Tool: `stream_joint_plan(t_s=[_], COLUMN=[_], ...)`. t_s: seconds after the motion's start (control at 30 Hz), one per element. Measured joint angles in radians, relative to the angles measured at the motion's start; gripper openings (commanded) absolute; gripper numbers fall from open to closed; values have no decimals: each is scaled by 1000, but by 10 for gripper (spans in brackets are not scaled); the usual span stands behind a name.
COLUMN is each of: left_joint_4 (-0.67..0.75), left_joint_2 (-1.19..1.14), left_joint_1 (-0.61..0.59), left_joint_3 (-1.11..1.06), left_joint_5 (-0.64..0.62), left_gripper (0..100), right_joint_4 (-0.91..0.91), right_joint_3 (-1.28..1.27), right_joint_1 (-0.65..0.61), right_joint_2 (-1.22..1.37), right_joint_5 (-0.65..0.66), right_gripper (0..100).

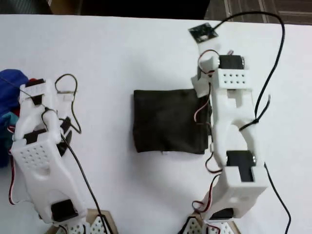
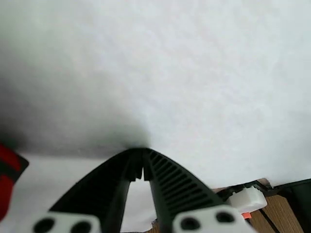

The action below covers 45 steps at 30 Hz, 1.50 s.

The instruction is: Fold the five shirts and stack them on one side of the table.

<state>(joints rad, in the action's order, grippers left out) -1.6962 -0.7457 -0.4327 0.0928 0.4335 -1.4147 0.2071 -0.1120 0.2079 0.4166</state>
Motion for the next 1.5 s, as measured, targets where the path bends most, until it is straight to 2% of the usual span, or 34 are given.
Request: stream_joint_plan(t_s=[0.23, 0.47, 0.63, 0.8, 0.93, 1.23, 1.37, 1.5], left_joint_4=[-57, -75, -66, -57, 54, 494, 535, 540], left_joint_2=[-34, -34, 109, 338, 497, 790, 818, 795], left_joint_1=[37, 54, 115, 98, 86, 89, 86, 83], left_joint_3=[51, 129, 155, 157, 28, -511, -575, -578], left_joint_5=[0, 0, 2, -41, -58, -98, -120, -239], left_gripper=[27, 26, 26, 26, 26, 30, 28, 28], right_joint_4=[-49, 20, 21, 40, 133, 379, 428, 407], right_joint_3=[-41, -203, -203, -239, -342, -525, -522, -457], right_joint_1=[-46, -48, -48, -48, -69, -104, -106, -107], right_joint_2=[-5, -5, -6, -8, -8, -8, 68, 137], right_joint_5=[-2, -81, -114, -143, -163, -166, -166, -192], right_gripper=[238, 348, 348, 348, 348, 348, 348, 349])
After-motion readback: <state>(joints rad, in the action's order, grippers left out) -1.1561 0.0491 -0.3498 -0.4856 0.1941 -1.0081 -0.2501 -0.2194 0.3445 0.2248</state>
